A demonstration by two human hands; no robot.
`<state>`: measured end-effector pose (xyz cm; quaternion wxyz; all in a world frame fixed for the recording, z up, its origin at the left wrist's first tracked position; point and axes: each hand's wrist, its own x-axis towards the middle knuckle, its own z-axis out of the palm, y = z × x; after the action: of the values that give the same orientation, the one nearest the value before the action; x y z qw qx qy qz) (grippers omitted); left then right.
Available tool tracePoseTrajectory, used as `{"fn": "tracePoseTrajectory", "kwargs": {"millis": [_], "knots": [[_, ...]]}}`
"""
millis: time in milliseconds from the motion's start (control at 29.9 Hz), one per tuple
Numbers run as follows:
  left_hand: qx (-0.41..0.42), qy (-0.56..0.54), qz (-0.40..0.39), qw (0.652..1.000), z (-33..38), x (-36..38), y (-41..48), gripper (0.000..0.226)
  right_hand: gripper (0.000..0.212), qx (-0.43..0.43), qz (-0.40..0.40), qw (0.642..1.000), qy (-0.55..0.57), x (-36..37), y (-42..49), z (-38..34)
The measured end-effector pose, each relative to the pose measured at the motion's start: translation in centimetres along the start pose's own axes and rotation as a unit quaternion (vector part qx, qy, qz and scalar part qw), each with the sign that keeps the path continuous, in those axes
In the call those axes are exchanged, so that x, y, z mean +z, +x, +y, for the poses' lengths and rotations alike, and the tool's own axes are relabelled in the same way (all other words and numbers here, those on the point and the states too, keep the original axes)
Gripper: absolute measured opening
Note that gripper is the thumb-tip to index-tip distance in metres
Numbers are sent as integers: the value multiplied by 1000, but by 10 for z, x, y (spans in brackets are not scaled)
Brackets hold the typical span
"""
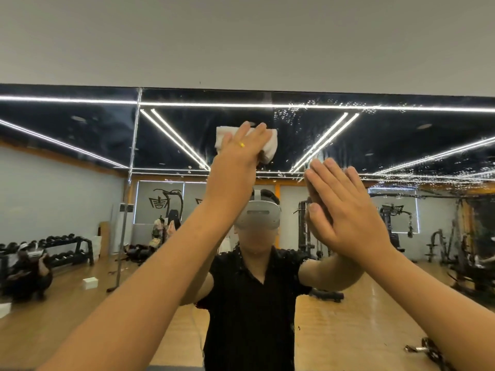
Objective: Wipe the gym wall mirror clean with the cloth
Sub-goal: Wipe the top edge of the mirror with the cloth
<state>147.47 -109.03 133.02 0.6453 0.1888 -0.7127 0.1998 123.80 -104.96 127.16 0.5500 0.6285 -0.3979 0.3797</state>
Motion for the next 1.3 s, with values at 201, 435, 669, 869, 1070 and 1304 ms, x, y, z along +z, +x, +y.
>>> {"fn": "tracePoseTrajectory", "kwargs": {"millis": [201, 435, 669, 869, 1070, 1304], "knots": [[11, 33, 6, 999, 24, 9, 89, 53, 61, 4, -3, 1000, -4, -1, 0, -2], [14, 63, 3, 998, 12, 25, 51, 47, 62, 3, 4, 1000, 2, 0, -1, -2], [21, 47, -10, 999, 2, 19, 31, 51, 61, 3, 2, 1000, 3, 0, -1, -3], [24, 26, -21, 999, 29, 27, 92, 47, 61, 2, 2, 1000, 1, 0, 0, -3], [21, 63, -28, 997, 26, 26, 51, 51, 62, -6, 0, 1000, 14, -1, 0, -3], [14, 35, -26, 999, 31, 17, 25, 48, 61, -22, -48, 998, 30, -35, -7, 28]]}}
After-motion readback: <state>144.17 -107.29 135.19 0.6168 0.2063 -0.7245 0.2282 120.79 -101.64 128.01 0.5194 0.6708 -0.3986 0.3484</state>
